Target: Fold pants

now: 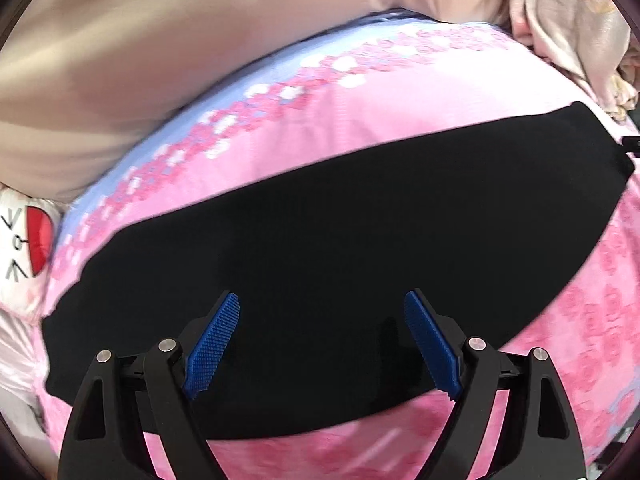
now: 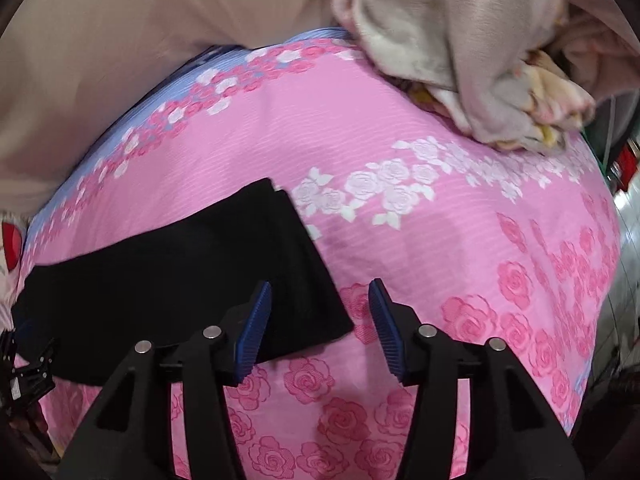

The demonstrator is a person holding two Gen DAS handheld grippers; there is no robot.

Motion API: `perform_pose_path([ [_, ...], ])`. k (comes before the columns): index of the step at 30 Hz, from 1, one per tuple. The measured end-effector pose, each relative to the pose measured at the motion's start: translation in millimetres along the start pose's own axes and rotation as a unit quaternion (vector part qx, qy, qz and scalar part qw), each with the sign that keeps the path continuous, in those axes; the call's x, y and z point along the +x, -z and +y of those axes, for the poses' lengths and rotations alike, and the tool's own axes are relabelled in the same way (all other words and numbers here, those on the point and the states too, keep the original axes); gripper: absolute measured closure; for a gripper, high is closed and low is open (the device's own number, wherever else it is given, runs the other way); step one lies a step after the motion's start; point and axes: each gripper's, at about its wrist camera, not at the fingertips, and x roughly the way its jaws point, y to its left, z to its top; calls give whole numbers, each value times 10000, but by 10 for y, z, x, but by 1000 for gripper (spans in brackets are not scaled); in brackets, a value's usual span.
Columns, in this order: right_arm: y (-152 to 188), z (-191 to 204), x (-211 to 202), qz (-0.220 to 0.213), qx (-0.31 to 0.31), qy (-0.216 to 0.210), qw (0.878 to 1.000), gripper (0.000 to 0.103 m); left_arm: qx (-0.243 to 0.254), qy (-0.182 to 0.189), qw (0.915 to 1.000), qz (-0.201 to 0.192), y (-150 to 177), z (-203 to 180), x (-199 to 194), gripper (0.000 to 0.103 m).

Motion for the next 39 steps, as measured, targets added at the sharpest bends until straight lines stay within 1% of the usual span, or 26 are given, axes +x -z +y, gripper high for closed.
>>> perform_pose_path([
  [1,5,14,58,87,-38,-85,9999,34,-16,3,10000,3,-2,-49,-12,20],
  [2,-23,-20,197,150,-42,-155,9998,30,-32,6,10000,-12,-7,-48,-20,20],
  [4,-21,-8,316,261,-103,-339,9990,31,-34,-64,9999,-81,-8,-68,-73,20],
  [6,-19,21,388,178,-335,-353,9987,36,-79,-209,9997,-96,4,-15,-106,20],
  [7,-30,44,404,159,-473,-339,9982,47,-144,-272,9995,-88,21,2,-131,20],
  [8,-59,30,436,202,-471,-487,9975,65,-235,-344,9991,-59,32,72,-137,20],
  [9,-80,13,442,266,-394,-612,9970,69,-306,-406,9987,-41,43,122,-143,20],
  [10,-97,-2,439,287,-366,-710,9964,75,-396,-487,9980,-27,59,183,-154,20],
  [11,-102,-5,439,314,-392,-810,9954,79,-516,-600,9969,4,81,272,-155,20],
  [12,-104,-16,444,336,-398,-868,9949,80,-587,-647,9962,29,97,334,-152,20],
  [13,-109,-27,445,346,-383,-912,9945,80,-653,-687,9955,62,117,388,-144,20],
  [15,-134,-29,400,333,-354,-815,9955,78,-753,-831,9936,148,160,503,-126,20],
  [17,-160,-32,285,159,-285,-763,9965,77,-809,-936,9922,170,188,587,-129,20],
  [19,-152,16,247,182,-430,-643,9968,77,-872,-1025,9907,177,220,667,-137,20],
  [23,-97,112,222,202,-743,-533,9956,77,-933,-1059,9898,207,255,760,-141,20],
  [25,-74,167,231,230,-1001,-355,9941,77,-927,-1060,9898,202,262,765,-148,20],
  [27,-88,167,144,124,-1028,-135,9945,77,-899,-1030,9904,211,262,758,-151,20],
  [29,-91,139,9,-69,-949,-105,9954,76,-922,-960,9910,165,266,736,-167,20],
  [30,-85,130,-15,-97,-940,-104,9955,75,-926,-914,9913,173,272,715,-166,20],
  [32,-82,69,76,67,-838,-113,9964,73,-877,-858,9922,219,294,648,-136,20],
  [34,-85,4,256,311,-717,-158,9968,71,-810,-817,9930,273,304,576,-99,20],
  [36,-82,21,319,329,-765,-170,9964,71,-742,-819,9935,283,304,521,-90,20],
  [37,-86,57,313,277,-832,-249,9958,73,-744,-821,9935,271,306,513,-99,20],
  [38,-76,91,314,249,-907,-225,9953,81,-781,-792,9935,251,308,512,-114,20],
  [39,-67,126,333,252,-1025,-147,9943,88,-802,-759,9936,251,321,513,-116,20],
])
